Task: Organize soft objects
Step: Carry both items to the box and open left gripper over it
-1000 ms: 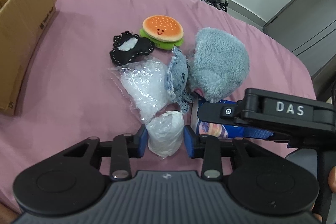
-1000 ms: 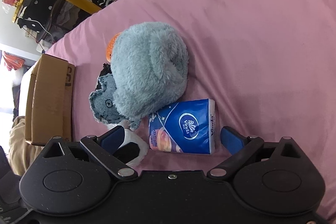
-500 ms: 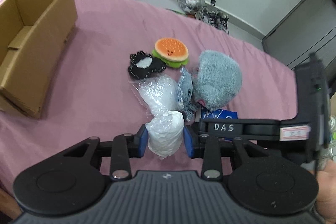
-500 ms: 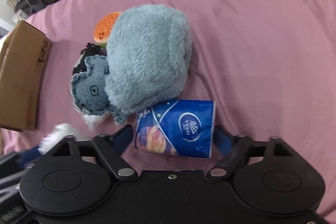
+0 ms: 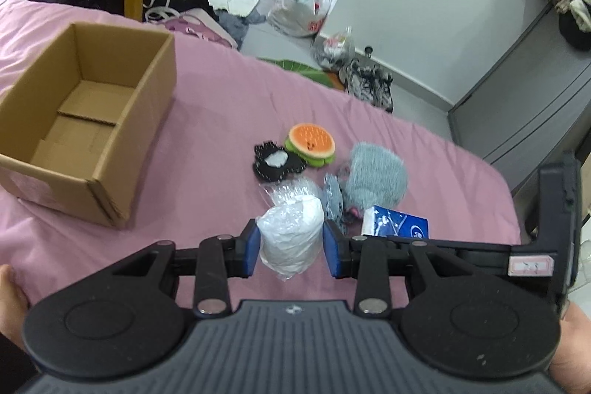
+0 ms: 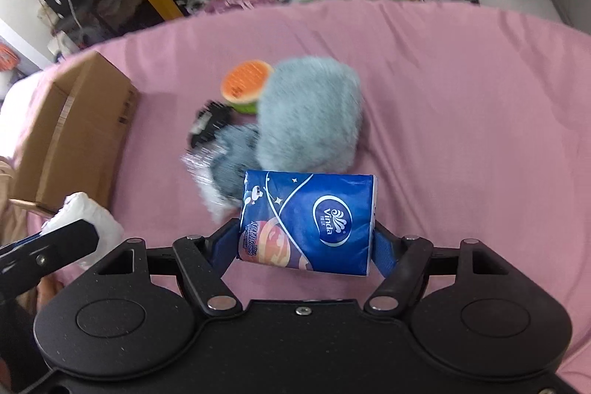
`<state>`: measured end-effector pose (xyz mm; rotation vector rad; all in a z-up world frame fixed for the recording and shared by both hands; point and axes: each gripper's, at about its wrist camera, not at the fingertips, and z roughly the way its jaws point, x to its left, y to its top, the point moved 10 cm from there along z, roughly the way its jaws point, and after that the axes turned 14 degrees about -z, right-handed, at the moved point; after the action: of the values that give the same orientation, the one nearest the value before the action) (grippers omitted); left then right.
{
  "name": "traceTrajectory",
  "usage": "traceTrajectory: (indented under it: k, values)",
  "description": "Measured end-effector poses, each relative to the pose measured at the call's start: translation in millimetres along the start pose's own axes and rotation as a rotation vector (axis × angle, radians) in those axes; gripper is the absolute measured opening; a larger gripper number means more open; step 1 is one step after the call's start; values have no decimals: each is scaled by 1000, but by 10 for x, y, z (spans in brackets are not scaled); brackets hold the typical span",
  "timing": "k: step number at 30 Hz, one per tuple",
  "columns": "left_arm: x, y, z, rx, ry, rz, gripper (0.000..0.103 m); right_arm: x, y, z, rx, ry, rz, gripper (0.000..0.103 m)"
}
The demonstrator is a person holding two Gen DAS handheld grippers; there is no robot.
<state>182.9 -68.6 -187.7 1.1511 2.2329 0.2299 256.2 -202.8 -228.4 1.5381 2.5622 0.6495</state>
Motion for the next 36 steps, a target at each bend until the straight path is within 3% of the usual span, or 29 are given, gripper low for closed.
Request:
traceTrajectory:
  k: [23,36]
  values:
    - [409,660,-584,-151,-58,-74,35,723,606,-625,-162,-22,-90,70]
    - [574,1276,-683,-213,-55,-91,35,1160,1006,-783,-269,-5,-130,70]
